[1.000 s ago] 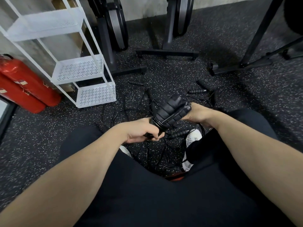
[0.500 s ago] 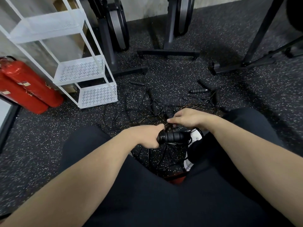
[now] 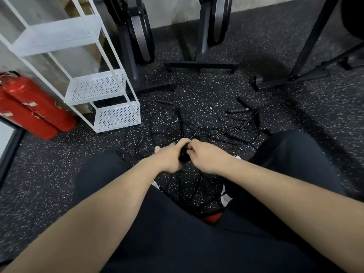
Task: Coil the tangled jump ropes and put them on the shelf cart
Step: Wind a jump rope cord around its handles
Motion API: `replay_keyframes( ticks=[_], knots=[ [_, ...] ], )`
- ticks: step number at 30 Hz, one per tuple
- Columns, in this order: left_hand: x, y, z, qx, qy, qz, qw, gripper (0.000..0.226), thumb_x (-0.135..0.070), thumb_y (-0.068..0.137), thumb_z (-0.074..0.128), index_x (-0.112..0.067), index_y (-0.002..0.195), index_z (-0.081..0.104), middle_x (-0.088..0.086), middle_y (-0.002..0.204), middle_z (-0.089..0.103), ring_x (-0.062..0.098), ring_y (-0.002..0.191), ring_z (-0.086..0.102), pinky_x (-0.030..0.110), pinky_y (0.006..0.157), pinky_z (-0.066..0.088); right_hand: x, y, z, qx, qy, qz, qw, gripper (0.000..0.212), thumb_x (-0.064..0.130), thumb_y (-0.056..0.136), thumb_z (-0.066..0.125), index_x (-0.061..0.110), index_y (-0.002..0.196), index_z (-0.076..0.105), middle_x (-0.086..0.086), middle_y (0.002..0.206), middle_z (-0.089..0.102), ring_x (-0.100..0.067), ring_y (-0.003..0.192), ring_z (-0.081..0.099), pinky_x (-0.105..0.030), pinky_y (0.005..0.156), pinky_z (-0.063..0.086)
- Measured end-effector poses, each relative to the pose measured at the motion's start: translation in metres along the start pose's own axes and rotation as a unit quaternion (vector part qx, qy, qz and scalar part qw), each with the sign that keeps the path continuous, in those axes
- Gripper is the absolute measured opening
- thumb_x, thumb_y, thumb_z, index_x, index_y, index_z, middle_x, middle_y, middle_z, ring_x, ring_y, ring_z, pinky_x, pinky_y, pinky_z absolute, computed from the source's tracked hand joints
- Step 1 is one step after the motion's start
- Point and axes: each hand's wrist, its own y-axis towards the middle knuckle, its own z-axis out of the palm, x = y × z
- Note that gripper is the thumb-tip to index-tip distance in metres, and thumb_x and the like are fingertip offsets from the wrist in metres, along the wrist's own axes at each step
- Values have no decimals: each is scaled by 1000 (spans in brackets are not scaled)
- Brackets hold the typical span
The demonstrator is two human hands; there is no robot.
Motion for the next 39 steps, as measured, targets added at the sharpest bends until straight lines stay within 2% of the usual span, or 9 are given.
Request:
replay_keyframes(
  ticks=[3, 6, 11, 16, 19, 24, 30, 35, 39],
  knots=[
    [0, 5, -4, -78, -78, -21, 994, 76, -8, 86, 55, -50, 143, 26, -2, 118, 58, 26, 107, 60, 54, 107, 28, -1, 1, 3, -58, 96, -17, 994, 33, 27, 107, 44, 15, 138, 40, -7, 112, 67, -16, 72, 55, -32, 68, 39],
    [-2, 9, -7, -124, -197, -31, 972, 62, -13, 90, 55, -41, 141, 33, -9, 96, 59, 28, 100, 61, 50, 101, 38, 0, 7, -3, -116, 255, -3, 960, 21, 28, 104, 53, 20, 119, 41, -2, 90, 65, -9, 54, 47, -25, 52, 37],
    [3, 1, -14, -132, -426, -28, 894, 60, -5, 88, 65, -31, 135, 38, 0, 108, 65, 15, 98, 59, 34, 83, 46, -8, -1, -9, -16, 264, -30, 964, 39, 45, 107, 41, 17, 95, 65, 11, 58, 50, -5, 48, 42, -21, 50, 35],
    [2, 1, -19, -131, -578, -50, 804, 63, 15, 84, 53, -21, 135, 43, 0, 90, 58, 11, 78, 47, 27, 72, 39, -23, 1, -18, 4, 303, -54, 952, 44, 45, 109, 34, 19, 95, 66, 12, 57, 46, -11, 56, 39, -24, 55, 35],
    [5, 1, -21, -110, -638, -49, 761, 56, 18, 84, 49, -28, 117, 50, 3, 85, 56, 14, 75, 44, 27, 75, 40, -40, 4, -25, 34, 307, -56, 950, 35, 39, 109, 41, 22, 93, 67, 13, 57, 43, -10, 55, 37, -27, 58, 33],
    [0, -9, -23, -44, -655, -13, 754, 47, 19, 84, 48, -23, 107, 51, 0, 83, 59, 12, 71, 48, 27, 67, 38, -64, 8, -45, 47, 334, -69, 939, 27, 36, 105, 51, 27, 92, 73, 11, 60, 40, -10, 56, 33, -21, 55, 32],
    [-5, -20, -23, 82, -645, 114, 751, 22, -4, 73, 54, -11, 94, 52, 1, 82, 55, 12, 65, 46, 29, 63, 33, -71, 9, -52, 19, 333, -28, 942, 44, 61, 78, 67, 17, 82, 69, 6, 57, 41, -11, 51, 36, -22, 54, 34],
    [3, -25, -29, 163, -708, 135, 674, 24, -5, 74, 46, -9, 97, 46, 3, 83, 53, 15, 66, 39, 35, 67, 27, -74, 8, -55, 71, 377, -64, 921, 36, 48, 89, 59, 13, 90, 69, 7, 61, 40, -9, 57, 37, -22, 58, 35],
    [8, -26, -31, 215, -695, 141, 672, 34, -4, 74, 43, -7, 107, 44, 4, 84, 51, 15, 66, 39, 34, 68, 28, -77, 11, -56, 67, 365, -69, 926, 25, 42, 90, 62, 19, 92, 72, 7, 65, 44, -9, 60, 39, -21, 61, 37]
  ],
)
